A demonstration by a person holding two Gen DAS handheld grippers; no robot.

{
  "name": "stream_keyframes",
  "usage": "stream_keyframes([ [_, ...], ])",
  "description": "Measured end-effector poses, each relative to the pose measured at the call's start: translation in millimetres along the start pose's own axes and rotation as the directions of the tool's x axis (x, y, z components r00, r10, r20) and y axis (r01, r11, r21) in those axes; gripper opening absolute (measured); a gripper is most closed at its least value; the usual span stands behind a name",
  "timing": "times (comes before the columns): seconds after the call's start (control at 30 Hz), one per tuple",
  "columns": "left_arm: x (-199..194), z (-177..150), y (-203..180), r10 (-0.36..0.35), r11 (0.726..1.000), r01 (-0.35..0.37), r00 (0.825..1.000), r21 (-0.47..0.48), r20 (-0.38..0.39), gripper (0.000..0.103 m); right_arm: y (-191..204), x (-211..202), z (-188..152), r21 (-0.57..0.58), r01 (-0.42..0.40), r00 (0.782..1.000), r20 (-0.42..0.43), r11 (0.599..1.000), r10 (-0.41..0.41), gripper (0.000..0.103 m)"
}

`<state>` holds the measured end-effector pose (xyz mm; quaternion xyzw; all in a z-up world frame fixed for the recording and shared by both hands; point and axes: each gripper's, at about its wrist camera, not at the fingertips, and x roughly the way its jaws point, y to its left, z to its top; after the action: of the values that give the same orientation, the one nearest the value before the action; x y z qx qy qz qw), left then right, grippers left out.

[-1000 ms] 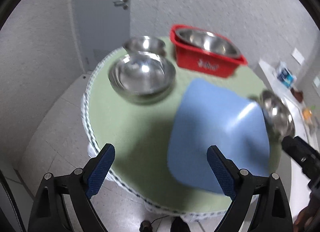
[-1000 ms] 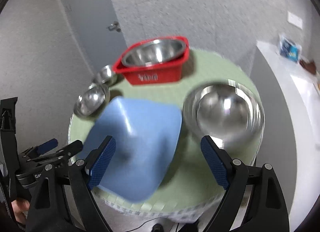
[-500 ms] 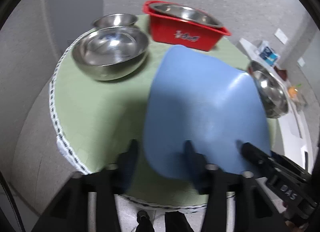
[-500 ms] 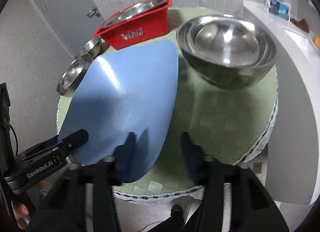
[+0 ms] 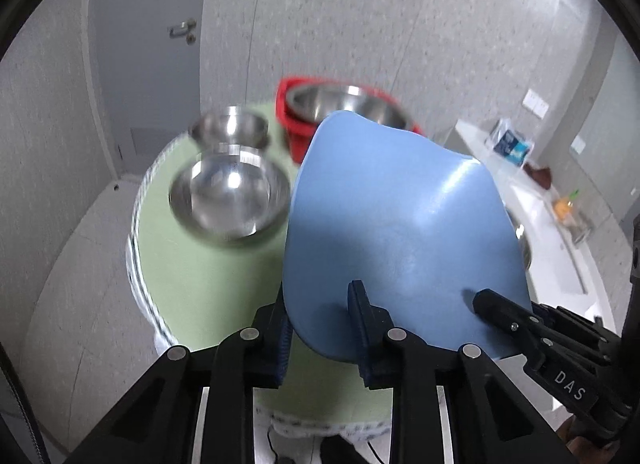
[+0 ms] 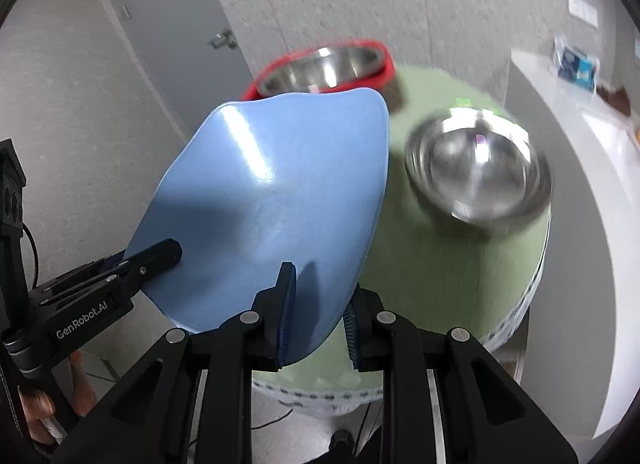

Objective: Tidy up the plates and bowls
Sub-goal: 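Lift the blue plate and carry it over the red basket, then lower the blue plate onto the bowl in the basket and release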

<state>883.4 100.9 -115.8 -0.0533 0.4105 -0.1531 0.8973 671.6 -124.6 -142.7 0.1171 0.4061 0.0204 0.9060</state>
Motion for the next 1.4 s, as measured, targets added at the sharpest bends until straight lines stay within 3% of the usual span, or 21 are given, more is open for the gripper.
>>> stream_keyframes([
  [0.17, -6.0, 36.2, -3.0, 0.005, 1.0, -0.005, 0.998, 0.003, 0.066, 0.023, 0.2, -7.8, 47.9, -0.044, -0.02, 0.998, 0.065, 0.999, 0.023, 0.022],
  [0.37, 12.6, 82.1, -16.4, 0.043, 0.999, -0.044, 0.993, 0.004, 0.114, 0.023, -7.6, 14.1, 109.8, -0.086, -0.04, 0.994, 0.1, 0.996, 0.048, 0.022],
  [0.67, 97.7, 146.7, -23.3, 0.083, 0.996, -0.08, 0.995, -0.047, 0.051, 0.024, -26.2, 76.7, 196.2, -0.136, -0.053, 0.997, 0.055, 0.989, 0.06, 0.022],
  [1.03, 201.5, 196.7, -15.9, 0.104, 0.985, -0.115, 0.99, -0.127, -0.094, 0.024, -49.9, 153.6, 225.3, -0.145, -0.071, 0.994, -0.09, 0.987, 0.058, 0.023],
  [1.4, 248.8, 219.2, -11.2, 0.114, 0.978, -0.136, 0.984, -0.16, -0.14, 0.028, -55.3, 182.5, 224.9, -0.132, -0.101, 0.984, -0.161, 0.986, 0.08, 0.03],
])
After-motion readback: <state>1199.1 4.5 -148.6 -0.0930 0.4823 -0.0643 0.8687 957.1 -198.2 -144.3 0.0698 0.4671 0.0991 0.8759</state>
